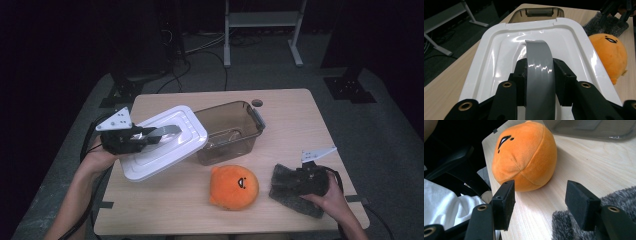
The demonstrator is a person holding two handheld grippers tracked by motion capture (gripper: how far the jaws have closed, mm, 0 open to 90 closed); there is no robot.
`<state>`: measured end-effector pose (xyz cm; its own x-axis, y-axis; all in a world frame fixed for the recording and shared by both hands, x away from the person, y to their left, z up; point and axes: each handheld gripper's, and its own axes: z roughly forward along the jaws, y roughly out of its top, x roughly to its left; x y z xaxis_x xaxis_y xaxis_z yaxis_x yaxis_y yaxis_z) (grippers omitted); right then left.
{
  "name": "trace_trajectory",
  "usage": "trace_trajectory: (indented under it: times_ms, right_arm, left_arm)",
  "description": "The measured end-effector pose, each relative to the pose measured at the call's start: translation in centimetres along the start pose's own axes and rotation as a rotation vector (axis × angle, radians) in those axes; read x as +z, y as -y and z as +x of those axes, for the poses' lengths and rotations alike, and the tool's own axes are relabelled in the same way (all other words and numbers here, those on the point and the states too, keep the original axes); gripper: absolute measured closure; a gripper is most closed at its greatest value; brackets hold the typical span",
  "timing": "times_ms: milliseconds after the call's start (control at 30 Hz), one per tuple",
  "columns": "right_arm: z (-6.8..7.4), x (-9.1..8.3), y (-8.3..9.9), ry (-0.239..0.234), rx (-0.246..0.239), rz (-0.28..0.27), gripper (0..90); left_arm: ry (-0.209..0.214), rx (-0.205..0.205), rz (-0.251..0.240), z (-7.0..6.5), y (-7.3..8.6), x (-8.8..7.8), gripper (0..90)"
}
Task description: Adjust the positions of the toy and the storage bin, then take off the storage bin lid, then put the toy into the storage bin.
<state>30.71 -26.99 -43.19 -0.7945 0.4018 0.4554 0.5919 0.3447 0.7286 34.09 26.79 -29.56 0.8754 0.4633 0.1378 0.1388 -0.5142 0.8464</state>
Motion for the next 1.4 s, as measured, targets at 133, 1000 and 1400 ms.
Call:
trace_trajectory:
  times_ms: [133,1000,1400]
  right_arm:
    - [0.1,0.1,0.0,0.001,-0.002,0.0,39.9]
    - [0.0,0.3,-0.4,-0.006,-0.003,-0.002,39.9]
    - [0.0,0.3,-0.4,-0.004,-0.003,-0.003,39.9]
  left_arm:
    - [-0.018,-0.004,0.006,-0.3,0.9,-1.1,66.7]
    - [-0.059,-0.088,-0.012,-1.8,7.3,-4.0,66.7]
    - [-0.05,-0.112,0.019,-2.2,10.1,-2.9,66.6]
